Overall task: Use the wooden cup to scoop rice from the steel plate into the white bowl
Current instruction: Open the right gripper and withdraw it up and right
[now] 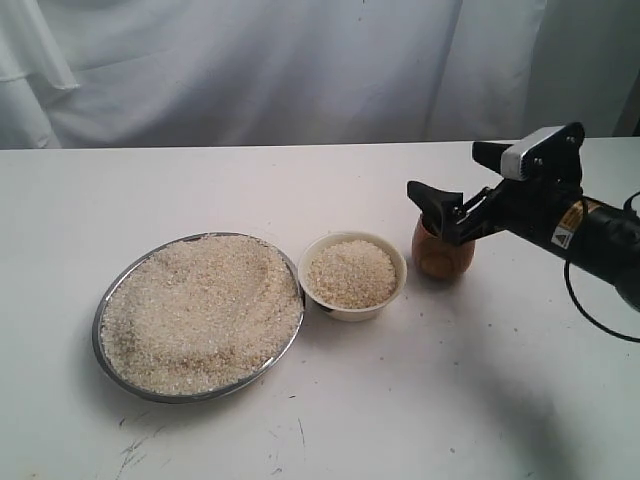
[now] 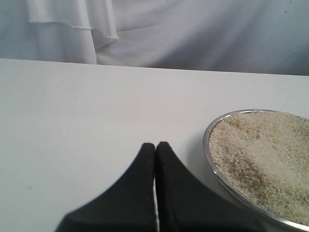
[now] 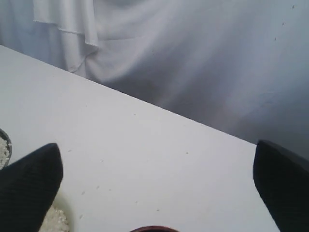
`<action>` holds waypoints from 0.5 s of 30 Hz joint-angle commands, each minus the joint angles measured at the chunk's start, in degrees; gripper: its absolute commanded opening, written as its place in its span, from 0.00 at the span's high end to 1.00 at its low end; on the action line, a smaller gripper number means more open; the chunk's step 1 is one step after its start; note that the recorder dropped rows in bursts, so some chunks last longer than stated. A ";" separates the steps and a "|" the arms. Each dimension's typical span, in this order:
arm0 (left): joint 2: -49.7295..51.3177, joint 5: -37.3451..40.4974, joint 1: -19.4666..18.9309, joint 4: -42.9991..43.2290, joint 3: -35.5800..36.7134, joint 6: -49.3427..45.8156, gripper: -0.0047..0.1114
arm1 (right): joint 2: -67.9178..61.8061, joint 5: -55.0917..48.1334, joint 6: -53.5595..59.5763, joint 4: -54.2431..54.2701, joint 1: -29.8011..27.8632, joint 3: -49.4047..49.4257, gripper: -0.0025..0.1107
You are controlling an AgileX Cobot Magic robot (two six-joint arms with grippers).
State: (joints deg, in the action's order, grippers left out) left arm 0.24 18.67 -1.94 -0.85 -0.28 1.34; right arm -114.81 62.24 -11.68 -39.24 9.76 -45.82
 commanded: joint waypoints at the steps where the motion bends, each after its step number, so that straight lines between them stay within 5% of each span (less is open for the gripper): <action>1: -0.24 -0.40 -0.11 -0.09 0.28 0.01 0.96 | 6.15 -7.16 -1.39 -1.06 -0.20 0.14 0.15; 8: -0.24 -0.40 -0.11 -0.09 0.28 0.01 0.96 | 13.08 -16.28 -11.44 -9.87 -0.44 0.14 0.47; 15: -0.24 -0.40 -0.11 -0.09 0.28 0.01 0.96 | 16.22 -13.96 -24.27 -21.35 -2.36 0.14 0.77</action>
State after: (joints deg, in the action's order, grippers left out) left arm 0.24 18.67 -1.94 -0.85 -0.28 1.34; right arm -99.81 46.86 -31.68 -56.23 8.31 -45.74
